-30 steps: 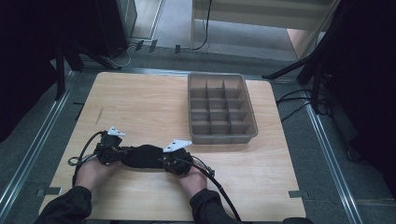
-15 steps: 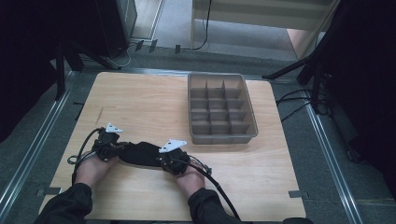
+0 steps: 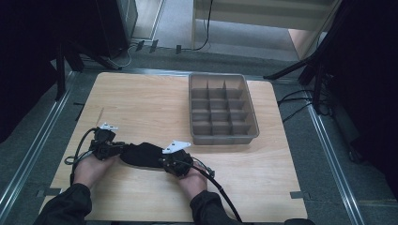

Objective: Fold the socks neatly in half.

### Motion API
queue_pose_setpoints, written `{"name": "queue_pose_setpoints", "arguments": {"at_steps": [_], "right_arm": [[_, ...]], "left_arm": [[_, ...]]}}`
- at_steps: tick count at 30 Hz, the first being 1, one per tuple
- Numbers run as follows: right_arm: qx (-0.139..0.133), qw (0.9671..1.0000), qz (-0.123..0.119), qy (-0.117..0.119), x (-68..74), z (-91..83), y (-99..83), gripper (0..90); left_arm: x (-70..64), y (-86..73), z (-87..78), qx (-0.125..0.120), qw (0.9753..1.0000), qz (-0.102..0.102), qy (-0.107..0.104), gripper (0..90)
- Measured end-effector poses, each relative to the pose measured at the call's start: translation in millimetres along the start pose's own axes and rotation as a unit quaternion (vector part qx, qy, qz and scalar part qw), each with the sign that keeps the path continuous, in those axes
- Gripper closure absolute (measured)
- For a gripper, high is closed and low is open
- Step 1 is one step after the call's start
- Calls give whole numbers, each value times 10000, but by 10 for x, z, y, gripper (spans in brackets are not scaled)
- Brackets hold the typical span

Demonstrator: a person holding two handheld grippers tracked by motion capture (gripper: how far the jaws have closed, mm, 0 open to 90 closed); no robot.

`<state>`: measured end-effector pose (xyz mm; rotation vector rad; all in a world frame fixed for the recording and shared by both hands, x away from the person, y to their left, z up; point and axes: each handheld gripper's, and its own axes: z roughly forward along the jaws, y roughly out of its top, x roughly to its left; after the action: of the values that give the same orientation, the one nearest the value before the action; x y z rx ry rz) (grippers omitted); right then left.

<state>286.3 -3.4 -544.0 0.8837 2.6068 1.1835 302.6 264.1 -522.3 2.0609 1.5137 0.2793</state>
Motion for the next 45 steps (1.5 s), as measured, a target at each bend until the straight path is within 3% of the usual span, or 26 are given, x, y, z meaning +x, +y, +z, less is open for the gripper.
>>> {"name": "queue_pose_setpoints", "arguments": {"at_steps": [5, 10, 15, 18, 23, 27, 32, 35, 37, 41, 43, 45], "right_arm": [[-5, 10000, -3, -25, 5, 3, 0, 781], [-7, 10000, -15, -31, 7, 4, -1, 781], [-5, 10000, -42, -54, 12, 4, -2, 781], [-3, 10000, -33, -76, 18, 3, -3, 781], [-11, 10000, -35, -84, 20, 2, -8, 781], [-17, 9999, -43, -92, 24, 3, -9, 781], [-32, 9999, -73, -100, 28, 6, -12, 780], [-28, 9999, -62, -92, 29, 5, -14, 777], [-66, 9999, -85, -88, 29, 6, -23, 776], [-99, 9999, -119, -37, 15, -1, -39, 779], [-164, 9998, -134, -1, 2, -2, -55, 789], [-176, 9998, -138, 5, -5, -5, -62, 800]], "left_arm": [[2, -52, -114, -74, 9999, -148, -9, 622], [-62, -102, -178, -101, 9999, -122, -70, 559], [-103, -122, -102, 10, 9998, -182, -70, 574], [-135, -134, -49, 122, 9999, -26, 19, 556], [-137, -150, -24, 64, 10000, 23, -8, 548], [-153, -153, -18, 67, 9998, 189, -97, 647], [-133, -141, -11, 108, 9995, 69, -283, 762], [-158, -108, -19, 248, 9993, 162, -240, 826], [-142, -90, -24, 299, 9991, 120, -267, 838], [-19, -75, -90, 175, 9990, -274, -315, 855], [-11, -76, -122, 159, 9994, -191, -246, 861], [4, -55, -175, -11, 9995, -248, -179, 864]]}}
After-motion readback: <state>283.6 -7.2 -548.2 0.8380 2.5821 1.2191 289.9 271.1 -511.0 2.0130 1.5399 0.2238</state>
